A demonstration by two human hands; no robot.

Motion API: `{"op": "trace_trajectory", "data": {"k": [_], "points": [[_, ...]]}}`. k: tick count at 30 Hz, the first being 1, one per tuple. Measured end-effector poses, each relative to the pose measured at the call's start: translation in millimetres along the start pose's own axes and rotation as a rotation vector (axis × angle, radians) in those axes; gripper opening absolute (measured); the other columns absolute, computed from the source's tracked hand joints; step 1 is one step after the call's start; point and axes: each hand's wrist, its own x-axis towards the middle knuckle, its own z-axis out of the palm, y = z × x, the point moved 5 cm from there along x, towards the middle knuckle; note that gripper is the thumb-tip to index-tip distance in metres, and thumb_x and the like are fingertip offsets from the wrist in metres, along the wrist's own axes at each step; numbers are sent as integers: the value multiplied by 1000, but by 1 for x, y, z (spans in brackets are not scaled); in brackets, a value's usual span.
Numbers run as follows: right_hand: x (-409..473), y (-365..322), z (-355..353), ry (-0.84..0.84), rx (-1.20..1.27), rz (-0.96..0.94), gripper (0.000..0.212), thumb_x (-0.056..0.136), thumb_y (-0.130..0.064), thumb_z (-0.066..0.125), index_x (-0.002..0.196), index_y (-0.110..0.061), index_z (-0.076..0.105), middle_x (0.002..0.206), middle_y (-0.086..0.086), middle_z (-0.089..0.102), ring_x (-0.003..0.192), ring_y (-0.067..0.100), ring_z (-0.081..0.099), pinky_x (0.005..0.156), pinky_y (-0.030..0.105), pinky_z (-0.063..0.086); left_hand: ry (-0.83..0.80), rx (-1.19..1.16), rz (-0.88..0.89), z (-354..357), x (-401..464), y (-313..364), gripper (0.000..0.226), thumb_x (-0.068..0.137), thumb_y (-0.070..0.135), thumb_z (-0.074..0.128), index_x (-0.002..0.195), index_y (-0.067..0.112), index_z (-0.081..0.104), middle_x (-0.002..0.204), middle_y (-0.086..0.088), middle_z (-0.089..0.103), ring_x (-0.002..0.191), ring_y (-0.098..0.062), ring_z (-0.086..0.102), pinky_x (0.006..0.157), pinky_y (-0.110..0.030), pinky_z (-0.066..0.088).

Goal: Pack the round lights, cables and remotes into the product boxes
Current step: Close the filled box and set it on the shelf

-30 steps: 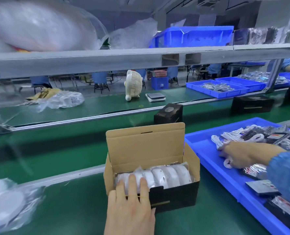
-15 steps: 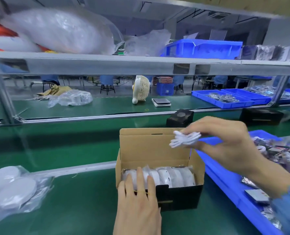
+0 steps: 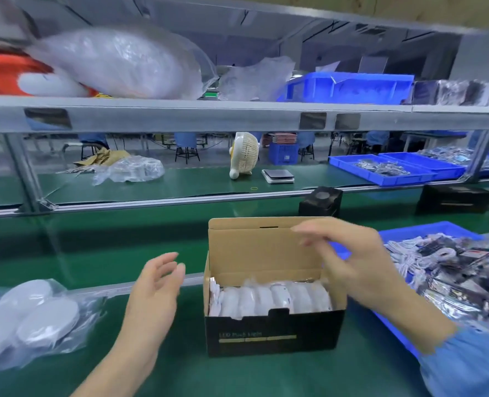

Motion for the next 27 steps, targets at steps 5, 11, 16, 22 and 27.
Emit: {"op": "trace_trajectory", "data": {"k": [5,11,16,22,27], "points": [[-61,80,1,-271,755,874,44,89,-28,65,129,-40,53,125,-4,66,105,14,66,93,30,47,-548,-227,-258,55,11,-32,40,89,37,56,126,24,61,121,3,71,109,-14,68,87,-29,49],[-71,81,35,-51,750,665,47,71,0,78,104,-31,65,114,-2,70,115,17,62,96,31,46,-485,-74,127,52,16,-34,49,81,-2,74,110,36,65,118,0,71,112,-17,66,91,-24,51],[-81,65,33,-190,440,308,22,86,-14,70,99,-32,69,133,-11,58,127,5,50,99,15,38,-528,39,300,33,1,-30,40,67,46,83,98,24,71,124,1,68,129,-16,55,103,-32,44],[-80,64,32,-114,416,306,39,87,-53,47,119,-36,61,129,-8,59,127,12,50,99,16,41,-422,160,398,42,-5,-14,22,79,48,64,95,33,65,118,12,68,117,-10,60,96,-15,42],[-79,68,33,-49,397,302,23,85,-46,58,105,-36,65,125,-9,63,124,13,53,98,19,42,-422,217,443,40,-3,-9,27,79,48,67,100,33,66,119,10,67,117,-11,60,96,-12,40]]}}
